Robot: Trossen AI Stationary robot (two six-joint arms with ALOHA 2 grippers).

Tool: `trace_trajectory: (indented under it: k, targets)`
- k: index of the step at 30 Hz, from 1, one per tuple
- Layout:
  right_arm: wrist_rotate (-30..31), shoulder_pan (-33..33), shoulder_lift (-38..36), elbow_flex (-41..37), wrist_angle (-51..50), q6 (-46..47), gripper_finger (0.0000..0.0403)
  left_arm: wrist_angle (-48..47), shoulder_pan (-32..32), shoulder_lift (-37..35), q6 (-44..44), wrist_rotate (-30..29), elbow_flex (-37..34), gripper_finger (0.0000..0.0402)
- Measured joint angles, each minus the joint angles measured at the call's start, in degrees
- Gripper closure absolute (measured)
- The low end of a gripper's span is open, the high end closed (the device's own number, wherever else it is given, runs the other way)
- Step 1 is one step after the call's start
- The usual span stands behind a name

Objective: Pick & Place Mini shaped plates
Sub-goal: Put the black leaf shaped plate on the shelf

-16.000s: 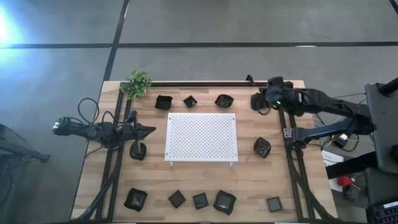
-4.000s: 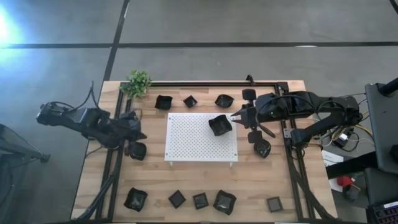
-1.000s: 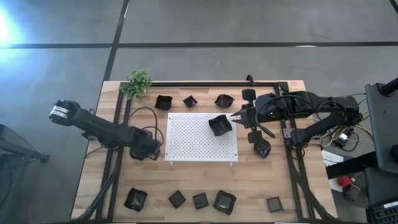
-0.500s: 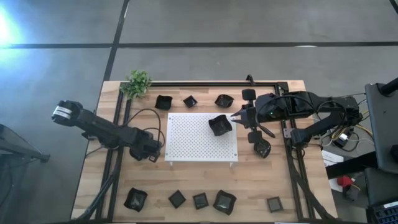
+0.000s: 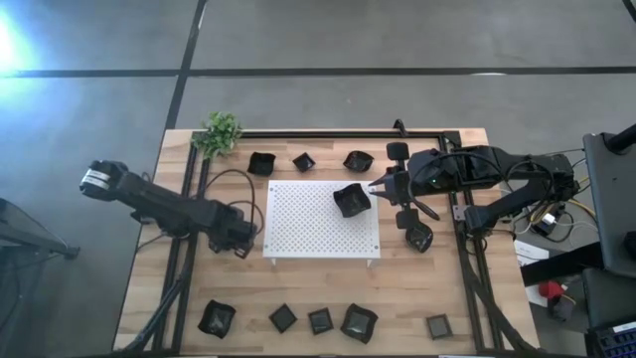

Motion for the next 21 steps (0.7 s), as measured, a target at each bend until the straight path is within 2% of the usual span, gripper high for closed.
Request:
trace_trajectory:
  k: [9, 21]
  targets:
    - [0.0, 0.0, 0.0, 0.0, 0.0, -0.05, 0.0334, -12.5, 0.0, -0.02, 3.21, -6.95, 12.4, 0.0401]
    - [0.0, 0.0, 0.0, 0.0, 0.02, -0.2, 0.0323, -21.58, 0.51, 0.81, 15.26, -18.83, 31.24, 0.0402]
